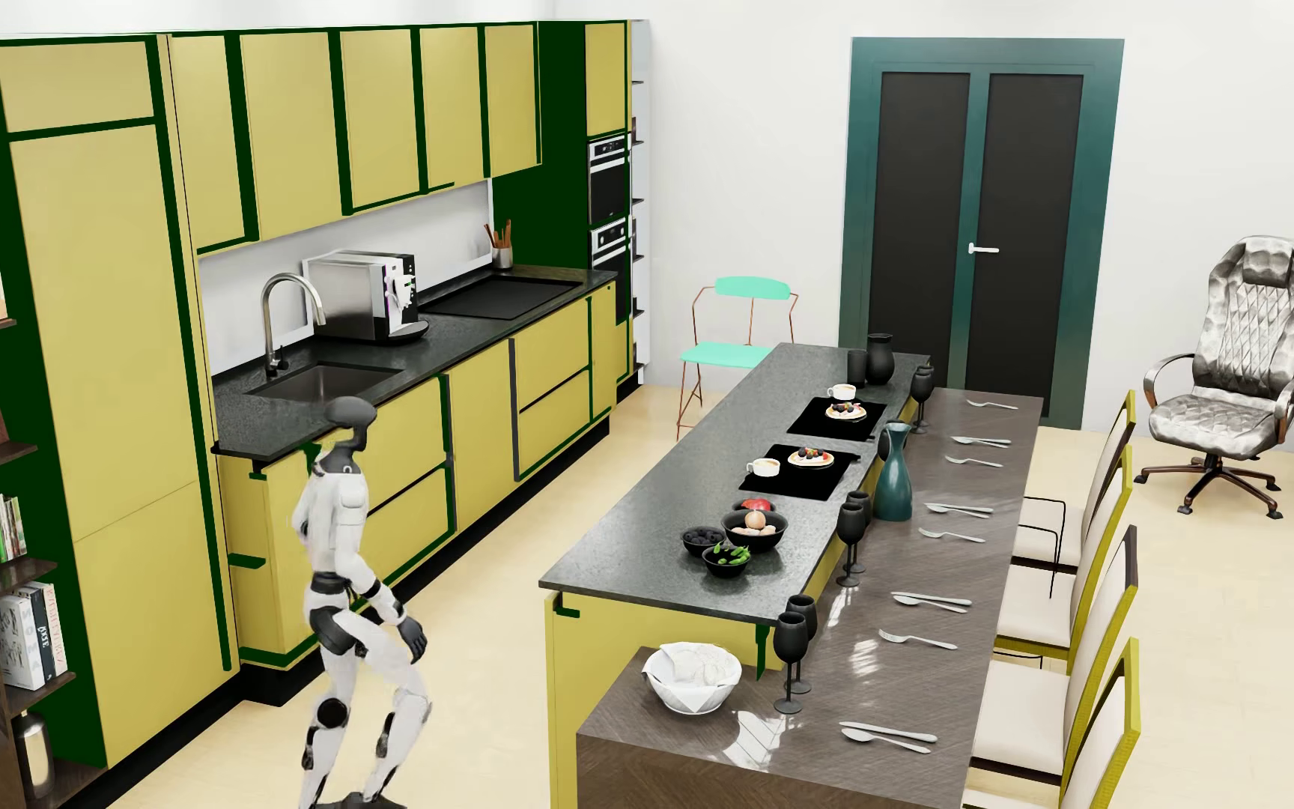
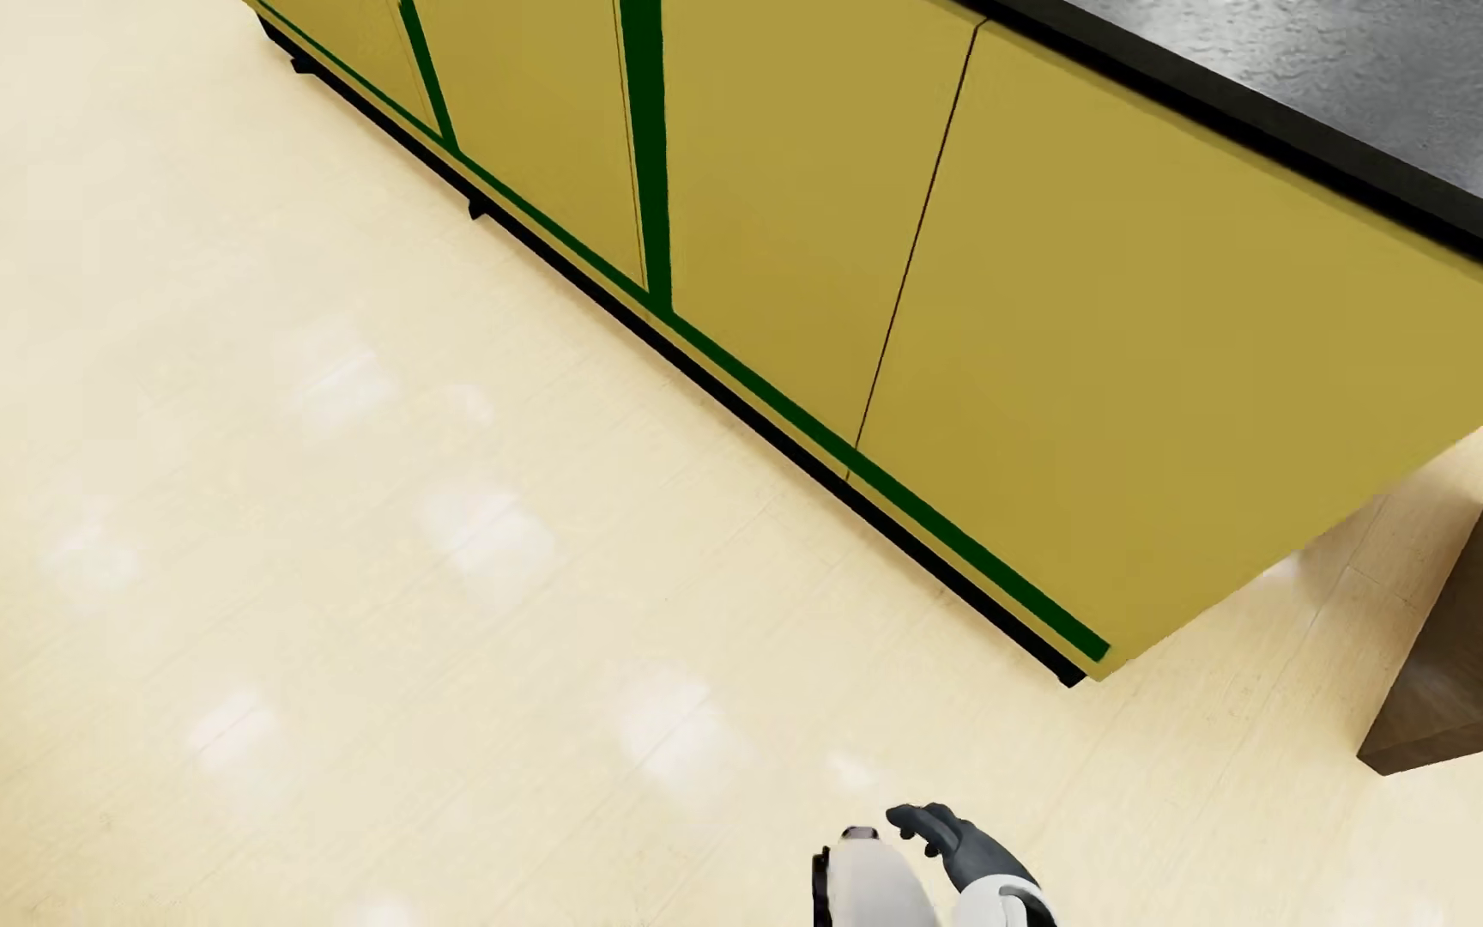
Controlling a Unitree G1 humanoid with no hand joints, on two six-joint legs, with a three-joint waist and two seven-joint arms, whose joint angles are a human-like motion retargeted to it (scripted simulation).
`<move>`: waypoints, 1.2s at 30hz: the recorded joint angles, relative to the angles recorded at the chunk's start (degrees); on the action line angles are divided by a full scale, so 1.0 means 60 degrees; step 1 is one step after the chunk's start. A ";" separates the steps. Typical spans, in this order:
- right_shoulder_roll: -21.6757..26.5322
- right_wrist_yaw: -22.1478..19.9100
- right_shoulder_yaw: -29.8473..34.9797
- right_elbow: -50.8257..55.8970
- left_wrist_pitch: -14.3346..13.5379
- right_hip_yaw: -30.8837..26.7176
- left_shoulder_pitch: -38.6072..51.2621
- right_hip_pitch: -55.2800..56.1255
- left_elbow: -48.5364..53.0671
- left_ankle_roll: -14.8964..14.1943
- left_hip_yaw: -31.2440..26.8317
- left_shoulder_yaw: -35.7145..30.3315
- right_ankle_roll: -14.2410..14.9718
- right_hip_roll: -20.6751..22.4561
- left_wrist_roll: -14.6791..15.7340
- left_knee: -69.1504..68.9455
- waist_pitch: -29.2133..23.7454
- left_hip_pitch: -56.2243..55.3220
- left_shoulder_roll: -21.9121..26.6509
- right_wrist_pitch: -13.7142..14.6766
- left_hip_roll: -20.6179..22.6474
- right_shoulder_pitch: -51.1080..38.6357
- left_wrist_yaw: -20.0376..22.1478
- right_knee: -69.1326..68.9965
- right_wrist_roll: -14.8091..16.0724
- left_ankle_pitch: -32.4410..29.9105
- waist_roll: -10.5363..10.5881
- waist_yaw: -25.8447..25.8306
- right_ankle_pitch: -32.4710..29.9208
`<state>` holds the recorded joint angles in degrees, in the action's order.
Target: Move towards the green chair
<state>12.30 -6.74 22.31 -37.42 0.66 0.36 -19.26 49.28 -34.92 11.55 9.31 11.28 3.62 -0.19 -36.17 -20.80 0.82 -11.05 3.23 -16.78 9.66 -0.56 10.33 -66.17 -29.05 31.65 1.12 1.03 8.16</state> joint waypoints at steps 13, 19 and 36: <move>-0.0809 0.1427 -0.1674 -0.1325 0.0293 0.1087 0.1339 -0.2452 0.1280 -0.4339 -0.1689 -0.4053 -0.0927 -0.0172 -0.0436 -0.8751 -0.0665 -0.2666 0.1182 -0.1126 -0.0217 0.3444 -0.1303 0.4946 -0.1140 -0.4418 0.0310 -0.1371 0.1820; 0.0836 0.1302 -0.0318 -0.0046 0.1037 0.2024 0.0005 -0.7802 0.0092 -0.2436 -0.1575 -0.0304 0.0171 -0.0654 0.1290 -0.2395 -0.0611 -0.6258 0.0541 -0.0070 -0.1844 0.0299 0.0821 0.7166 -0.1620 -0.3542 0.0108 0.0178 0.3582; -0.0041 0.1465 -0.1501 0.0237 -0.1361 0.0507 0.3968 -0.0550 0.1856 -0.1772 -0.1277 -0.5271 0.0034 -0.1064 -0.0144 -0.0261 -0.0376 0.2485 0.0902 -0.1006 -0.0888 0.3466 -0.1133 0.9032 -0.1046 -0.0269 -0.0353 -0.0867 -0.0386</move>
<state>12.06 2.05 13.30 -36.00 -7.51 3.40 4.54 45.98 -23.78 0.92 1.64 -20.34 3.83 -6.57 -37.03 -22.37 -1.43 3.86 8.64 -22.82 4.33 20.24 3.53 -11.97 -35.33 30.04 -1.00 -4.17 5.85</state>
